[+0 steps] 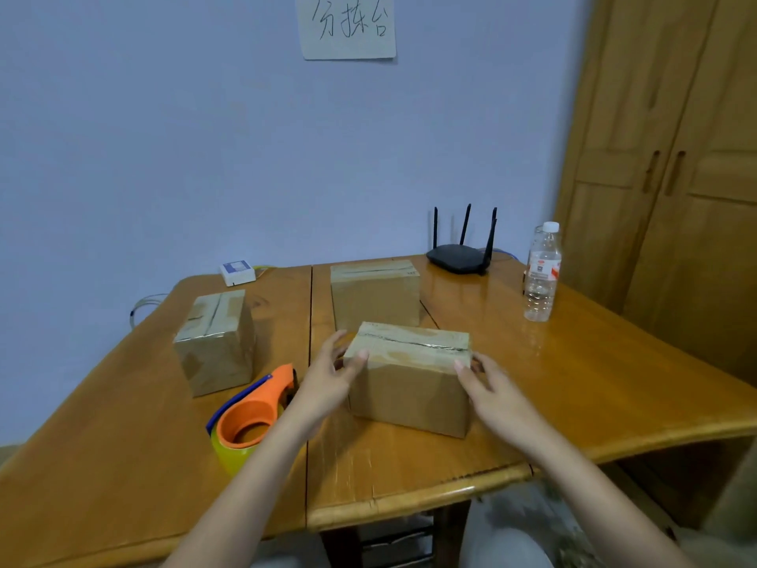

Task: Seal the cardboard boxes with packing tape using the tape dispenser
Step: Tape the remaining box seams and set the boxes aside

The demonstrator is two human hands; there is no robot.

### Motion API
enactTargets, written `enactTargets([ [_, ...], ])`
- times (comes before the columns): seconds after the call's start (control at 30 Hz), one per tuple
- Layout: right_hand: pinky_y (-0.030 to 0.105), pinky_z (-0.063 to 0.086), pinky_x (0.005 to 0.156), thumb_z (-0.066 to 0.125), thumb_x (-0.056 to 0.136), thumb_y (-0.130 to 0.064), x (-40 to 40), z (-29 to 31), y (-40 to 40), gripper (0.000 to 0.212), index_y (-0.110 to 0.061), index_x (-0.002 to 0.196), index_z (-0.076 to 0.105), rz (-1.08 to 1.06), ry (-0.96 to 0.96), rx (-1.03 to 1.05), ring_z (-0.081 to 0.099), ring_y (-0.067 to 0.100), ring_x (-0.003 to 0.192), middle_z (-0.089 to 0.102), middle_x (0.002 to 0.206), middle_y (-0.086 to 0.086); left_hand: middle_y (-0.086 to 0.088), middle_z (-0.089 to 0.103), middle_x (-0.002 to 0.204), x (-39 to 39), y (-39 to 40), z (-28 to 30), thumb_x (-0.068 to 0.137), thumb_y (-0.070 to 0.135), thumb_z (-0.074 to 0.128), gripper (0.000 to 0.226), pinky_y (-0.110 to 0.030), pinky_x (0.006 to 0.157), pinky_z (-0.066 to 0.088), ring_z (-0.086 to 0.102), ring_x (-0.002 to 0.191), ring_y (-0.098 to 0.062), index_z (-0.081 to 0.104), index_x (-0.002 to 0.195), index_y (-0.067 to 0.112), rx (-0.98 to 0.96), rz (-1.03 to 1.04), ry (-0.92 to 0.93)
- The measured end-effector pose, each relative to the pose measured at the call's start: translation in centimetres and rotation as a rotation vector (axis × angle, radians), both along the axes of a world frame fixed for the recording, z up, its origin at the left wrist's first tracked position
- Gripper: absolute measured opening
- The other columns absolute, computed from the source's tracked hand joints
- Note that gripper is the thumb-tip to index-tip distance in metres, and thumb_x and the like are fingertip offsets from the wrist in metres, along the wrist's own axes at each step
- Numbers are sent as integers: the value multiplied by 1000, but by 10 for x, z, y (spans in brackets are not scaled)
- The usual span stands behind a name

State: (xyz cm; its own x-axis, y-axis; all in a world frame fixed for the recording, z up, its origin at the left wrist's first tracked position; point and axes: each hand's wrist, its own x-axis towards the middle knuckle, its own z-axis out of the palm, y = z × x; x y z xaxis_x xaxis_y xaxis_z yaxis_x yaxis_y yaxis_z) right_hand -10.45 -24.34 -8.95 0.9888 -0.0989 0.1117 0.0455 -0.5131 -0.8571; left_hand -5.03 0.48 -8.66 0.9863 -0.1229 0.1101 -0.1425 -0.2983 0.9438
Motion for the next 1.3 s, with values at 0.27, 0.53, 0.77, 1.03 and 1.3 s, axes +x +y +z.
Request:
enactTargets([
  [0.27, 34, 34, 107, 46, 104, -46, 42, 15, -19, 60, -23, 156, 29, -104, 22, 97, 40, 22, 141, 39, 157, 2, 0, 53, 93, -47, -41, -14, 98, 37, 55, 20, -30, 66, 42, 54, 85, -21, 48, 101, 19, 58, 225, -97],
  [0.53, 29, 47, 83, 59, 97, -47, 36, 15, -14, 37, -29, 129, 53, -67, 23, 56, 60, 16, 105, 64, 115, -1, -2, 23, 159, -55, -68, -20, 96, 50, 55, 79, -35, 110, 34, 35, 142, -22, 8, 157, 31, 6, 61, 4],
  [0.77, 21, 48, 89, 66, 90, -48, 5, -1, 15, 41, -27, 124, 56, 48, -188, 85, 58, 5, 110, 60, 121, -13, 17, 33, 154, -33, -44, -33, 77, 77, 62, 71, -42, 115, 36, 32, 142, -8, 34, 141, 60, 56, -73, -181],
  [1.03, 32, 26, 119, 65, 89, -53, 18, -5, 22, 44, -47, 132, 61, 251, -181, -116, 29, 1, 146, 37, 156, -23, 22, 57, 128, -26, -36, -33, 78, 70, 63, 44, -37, 102, 49, 48, 124, 2, 60, 118, 51, 161, -25, -319],
  [1.3, 29, 29, 120, 39, 99, -55, 3, -13, 27, 37, -50, 131, 57, 188, -292, -140, 32, -1, 144, 41, 154, -18, 21, 49, 140, -35, -34, -23, 84, 67, 58, 51, -37, 108, 46, 44, 131, -2, 49, 131, 51, 254, -131, -320],
])
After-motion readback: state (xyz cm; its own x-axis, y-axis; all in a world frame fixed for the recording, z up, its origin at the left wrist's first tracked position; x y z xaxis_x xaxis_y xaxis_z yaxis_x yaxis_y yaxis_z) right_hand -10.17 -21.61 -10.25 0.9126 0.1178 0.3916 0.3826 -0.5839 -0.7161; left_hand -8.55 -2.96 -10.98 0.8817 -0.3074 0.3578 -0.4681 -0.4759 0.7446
